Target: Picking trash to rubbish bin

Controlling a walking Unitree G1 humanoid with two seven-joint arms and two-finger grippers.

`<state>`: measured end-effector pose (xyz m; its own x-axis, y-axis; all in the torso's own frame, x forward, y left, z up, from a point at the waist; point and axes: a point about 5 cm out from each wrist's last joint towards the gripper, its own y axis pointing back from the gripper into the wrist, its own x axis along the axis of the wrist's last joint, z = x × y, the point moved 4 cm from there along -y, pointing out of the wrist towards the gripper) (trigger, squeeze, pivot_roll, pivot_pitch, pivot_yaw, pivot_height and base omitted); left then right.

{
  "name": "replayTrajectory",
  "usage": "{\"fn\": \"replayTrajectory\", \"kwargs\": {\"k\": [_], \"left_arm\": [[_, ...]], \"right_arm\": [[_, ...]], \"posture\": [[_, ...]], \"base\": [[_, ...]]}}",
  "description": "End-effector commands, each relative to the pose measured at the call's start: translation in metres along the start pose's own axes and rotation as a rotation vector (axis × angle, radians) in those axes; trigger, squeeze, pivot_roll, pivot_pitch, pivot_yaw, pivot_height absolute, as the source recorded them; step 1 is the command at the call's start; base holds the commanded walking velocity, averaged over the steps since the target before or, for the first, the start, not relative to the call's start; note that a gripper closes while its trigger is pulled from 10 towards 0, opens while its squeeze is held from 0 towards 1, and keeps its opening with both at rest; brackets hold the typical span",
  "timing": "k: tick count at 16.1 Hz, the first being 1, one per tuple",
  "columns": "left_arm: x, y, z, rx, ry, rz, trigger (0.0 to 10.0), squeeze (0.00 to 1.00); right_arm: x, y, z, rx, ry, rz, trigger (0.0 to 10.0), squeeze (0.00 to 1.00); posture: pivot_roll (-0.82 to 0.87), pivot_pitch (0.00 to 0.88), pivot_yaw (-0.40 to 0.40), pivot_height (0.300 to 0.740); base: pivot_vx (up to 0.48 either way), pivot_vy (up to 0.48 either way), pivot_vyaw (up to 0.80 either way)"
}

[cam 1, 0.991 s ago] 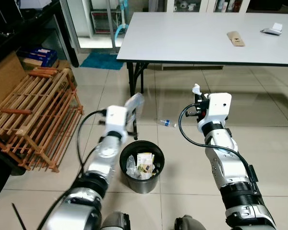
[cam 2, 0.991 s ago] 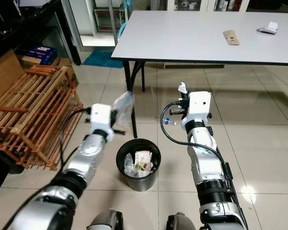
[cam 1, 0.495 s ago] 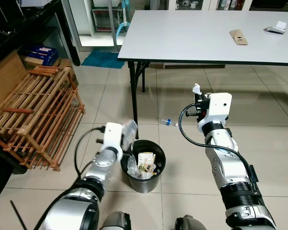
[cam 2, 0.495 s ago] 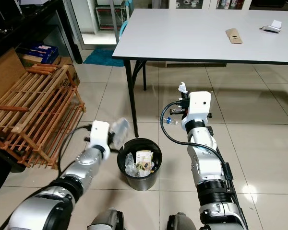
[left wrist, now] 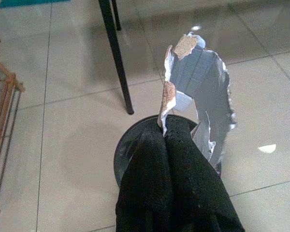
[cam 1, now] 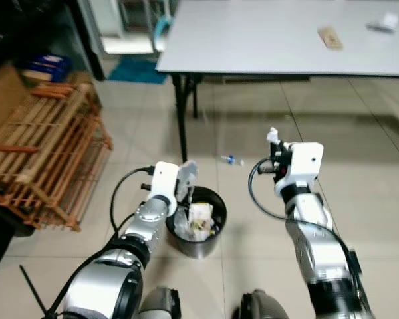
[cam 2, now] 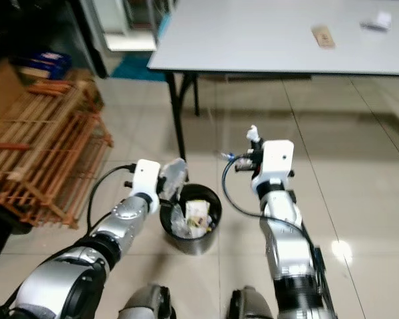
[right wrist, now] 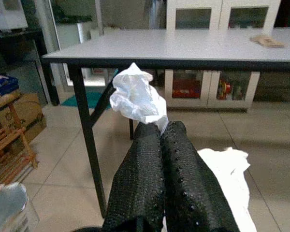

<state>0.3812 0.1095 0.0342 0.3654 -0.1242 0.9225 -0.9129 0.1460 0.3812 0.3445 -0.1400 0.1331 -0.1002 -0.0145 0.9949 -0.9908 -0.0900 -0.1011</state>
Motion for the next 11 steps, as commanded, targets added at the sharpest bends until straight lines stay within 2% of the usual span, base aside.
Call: {"fn": "replayTrajectory", "kwargs": {"k": [1, 2, 3, 7, 8, 9, 11], "left_arm": [[0.013, -0.003, -0.010, 0.048, 0.026, 0.024, 10.0, 0.00], [0.013, -0.002, -0.011, 0.062, 0.038, 0.028, 10.0, 0.00], [0.014, -0.002, -0.013, 0.081, 0.030, 0.044, 10.0, 0.00], [0.017, -0.003, -0.015, 0.101, 0.048, 0.028, 10.0, 0.00], [0.016, -0.003, -0.016, 0.106, 0.047, 0.031, 10.0, 0.04], [0.014, -0.002, -0.017, 0.109, 0.041, 0.031, 10.0, 1.00], [0.011, -0.001, -0.019, 0.115, 0.018, 0.029, 10.0, 1.00]], "right_arm": [[0.004, 0.008, -0.009, 0.022, -0.009, -0.006, 10.0, 0.00], [0.004, 0.015, -0.013, 0.033, -0.014, -0.020, 10.0, 0.00], [0.007, 0.024, -0.017, 0.048, -0.016, -0.029, 10.0, 0.00], [0.009, 0.049, -0.024, 0.073, -0.023, -0.078, 10.0, 0.00], [0.010, 0.056, -0.026, 0.074, -0.024, -0.098, 10.0, 0.00], [0.010, 0.059, -0.027, 0.073, -0.027, -0.110, 10.0, 0.00], [0.012, 0.062, -0.028, 0.074, -0.030, -0.121, 10.0, 0.00]], "posture": [[-0.07, 0.245, 0.044, 0.683], [-0.08, 0.255, 0.042, 0.683], [-0.09, 0.304, 0.031, 0.683], [-0.11, 0.388, 0.013, 0.683], [-0.12, 0.409, 0.012, 0.683], [-0.11, 0.411, 0.013, 0.683], [-0.11, 0.412, 0.022, 0.683]], "base": [[0.000, 0.000, 0.00], [0.000, 0.000, 0.00], [0.000, 0.000, 0.00], [0.000, 0.000, 0.00], [0.000, 0.000, 0.00], [0.000, 0.000, 0.00], [0.000, 0.000, 0.00]]}}
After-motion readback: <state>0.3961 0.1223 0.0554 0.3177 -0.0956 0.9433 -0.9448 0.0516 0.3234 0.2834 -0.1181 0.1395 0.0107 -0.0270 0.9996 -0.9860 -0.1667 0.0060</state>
